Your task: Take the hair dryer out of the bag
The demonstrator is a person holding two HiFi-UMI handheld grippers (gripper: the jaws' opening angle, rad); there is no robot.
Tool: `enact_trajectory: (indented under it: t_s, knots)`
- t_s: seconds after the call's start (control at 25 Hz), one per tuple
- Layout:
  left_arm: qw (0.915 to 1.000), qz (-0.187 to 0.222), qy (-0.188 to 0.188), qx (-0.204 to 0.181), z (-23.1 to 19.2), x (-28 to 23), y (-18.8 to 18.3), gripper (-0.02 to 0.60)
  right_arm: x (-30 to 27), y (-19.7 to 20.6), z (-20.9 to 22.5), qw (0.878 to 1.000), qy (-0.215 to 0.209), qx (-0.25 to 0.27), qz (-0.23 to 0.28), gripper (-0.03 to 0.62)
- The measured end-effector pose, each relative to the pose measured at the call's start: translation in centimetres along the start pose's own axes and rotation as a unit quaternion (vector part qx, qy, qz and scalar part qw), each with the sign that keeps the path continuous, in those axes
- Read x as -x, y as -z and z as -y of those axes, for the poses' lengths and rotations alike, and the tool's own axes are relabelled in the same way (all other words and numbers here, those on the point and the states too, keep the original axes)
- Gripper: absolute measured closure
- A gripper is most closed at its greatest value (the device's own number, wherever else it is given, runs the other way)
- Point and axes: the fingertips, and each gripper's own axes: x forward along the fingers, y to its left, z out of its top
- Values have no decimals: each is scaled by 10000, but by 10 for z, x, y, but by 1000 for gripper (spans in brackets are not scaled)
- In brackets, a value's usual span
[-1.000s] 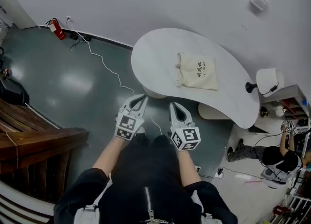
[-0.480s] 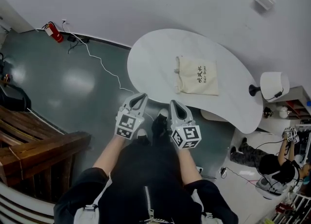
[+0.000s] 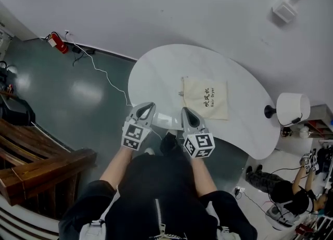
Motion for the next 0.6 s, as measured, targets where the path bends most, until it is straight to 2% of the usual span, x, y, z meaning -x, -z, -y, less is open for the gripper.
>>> enact_trajectory:
  t_s: [0.36,0.6]
  knots:
    - [9997,-234,-76,-21,5,-55,-10,565,-14,8,57,9988,94,214,-426,585]
    - [9995,-313,-26,-66,5,-76,-16,565,-27,21,78,9970,131,253,-723,535]
